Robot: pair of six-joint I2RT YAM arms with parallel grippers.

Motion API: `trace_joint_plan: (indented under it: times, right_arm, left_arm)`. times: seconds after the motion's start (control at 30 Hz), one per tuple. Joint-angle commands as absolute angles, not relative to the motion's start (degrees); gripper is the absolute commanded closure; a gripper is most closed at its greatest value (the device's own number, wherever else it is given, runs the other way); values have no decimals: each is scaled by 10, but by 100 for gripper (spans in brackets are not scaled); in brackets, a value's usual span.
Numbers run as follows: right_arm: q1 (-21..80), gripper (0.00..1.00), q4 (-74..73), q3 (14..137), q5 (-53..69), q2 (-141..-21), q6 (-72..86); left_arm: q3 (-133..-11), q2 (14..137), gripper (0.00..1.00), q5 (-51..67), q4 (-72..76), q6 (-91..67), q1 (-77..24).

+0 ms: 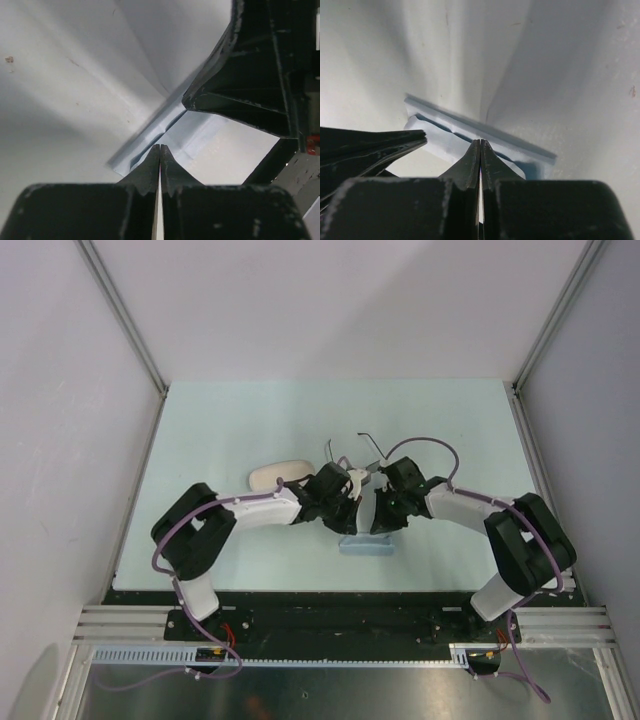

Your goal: Organize the sunglasses

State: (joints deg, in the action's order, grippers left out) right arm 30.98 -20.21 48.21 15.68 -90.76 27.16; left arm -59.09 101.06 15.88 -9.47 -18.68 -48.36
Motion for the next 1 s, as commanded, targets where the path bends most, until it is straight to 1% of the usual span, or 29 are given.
trace_joint_plan:
  times: [0.0, 0.23, 0.4, 0.73, 0.97]
  right_arm:
    - [316, 100, -181, 504, 165, -916, 269]
    - [322, 100, -182, 506, 176, -935, 264]
    - [330, 100, -196, 507, 181, -936, 260]
    - [341, 100, -251, 507, 200, -909, 258]
    - [342, 100, -282, 507, 185, -869, 273]
  left_arm:
    - [-613, 1027, 98, 192, -79, -209, -475]
    - [-606, 1045, 98, 182, -77, -218, -473]
    - [-599, 1035, 99, 185, -70, -225, -469]
    - [-583, 1025, 98, 188, -50, -227, -466]
    - [-569, 1012, 98, 185, -44, -227, -462]
